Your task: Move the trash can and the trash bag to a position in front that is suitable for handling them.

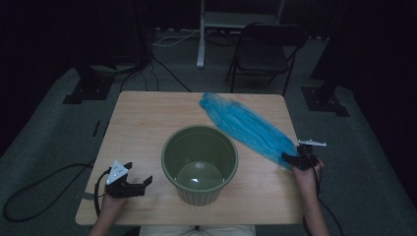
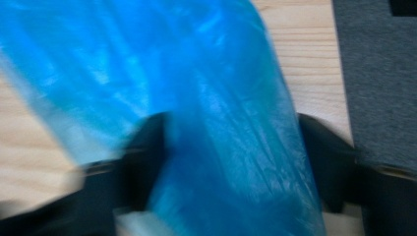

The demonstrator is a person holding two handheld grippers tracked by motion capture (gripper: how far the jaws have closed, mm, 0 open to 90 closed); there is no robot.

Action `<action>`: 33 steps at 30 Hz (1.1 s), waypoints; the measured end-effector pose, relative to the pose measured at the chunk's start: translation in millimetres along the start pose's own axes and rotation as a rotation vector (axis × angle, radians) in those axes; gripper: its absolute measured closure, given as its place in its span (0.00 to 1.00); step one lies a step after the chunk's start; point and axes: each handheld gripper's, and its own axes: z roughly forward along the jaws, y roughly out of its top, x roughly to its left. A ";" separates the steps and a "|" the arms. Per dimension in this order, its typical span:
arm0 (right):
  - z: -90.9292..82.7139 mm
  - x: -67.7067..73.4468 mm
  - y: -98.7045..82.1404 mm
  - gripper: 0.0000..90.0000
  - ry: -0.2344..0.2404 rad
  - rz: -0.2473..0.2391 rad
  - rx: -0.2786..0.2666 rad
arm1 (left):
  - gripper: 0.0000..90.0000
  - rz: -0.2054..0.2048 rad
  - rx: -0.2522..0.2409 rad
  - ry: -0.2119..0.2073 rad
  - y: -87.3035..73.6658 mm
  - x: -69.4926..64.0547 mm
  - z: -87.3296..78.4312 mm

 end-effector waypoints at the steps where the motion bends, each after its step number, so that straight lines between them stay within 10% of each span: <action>1: -2.0 1.0 -1.4 0.56 0.008 -0.005 0.001 | 0.00 0.000 -0.002 0.001 -0.2 -0.4 0.4; 5: -11.7 16.0 -12.5 0.66 0.030 -0.039 0.018 | 0.00 0.011 0.000 0.005 -0.8 -3.1 1.7; 11: -29.6 45.3 -33.9 0.52 0.118 -0.041 0.053 | 0.00 0.013 -0.009 0.000 0.2 -4.7 2.4; 15: -46.2 64.1 -58.1 0.69 0.178 -0.055 0.034 | 0.00 0.016 -0.014 0.001 0.5 -5.5 2.3; 18: -59.5 75.5 -74.0 0.49 0.272 -0.030 0.074 | 0.00 0.020 -0.041 0.009 0.3 -7.2 0.7; 21: -75.5 83.5 -89.0 0.49 0.348 -0.005 0.085 | 0.00 0.053 -0.067 0.022 -0.6 -8.7 -0.5; 24: -95.2 75.7 -96.4 0.46 0.340 0.043 0.026 | 0.00 0.060 -0.076 0.002 -1.7 -7.2 0.8; 33: -100.4 55.9 -33.2 0.15 0.358 0.049 -0.126 | 0.00 0.029 -0.094 -0.004 -5.6 -2.7 5.5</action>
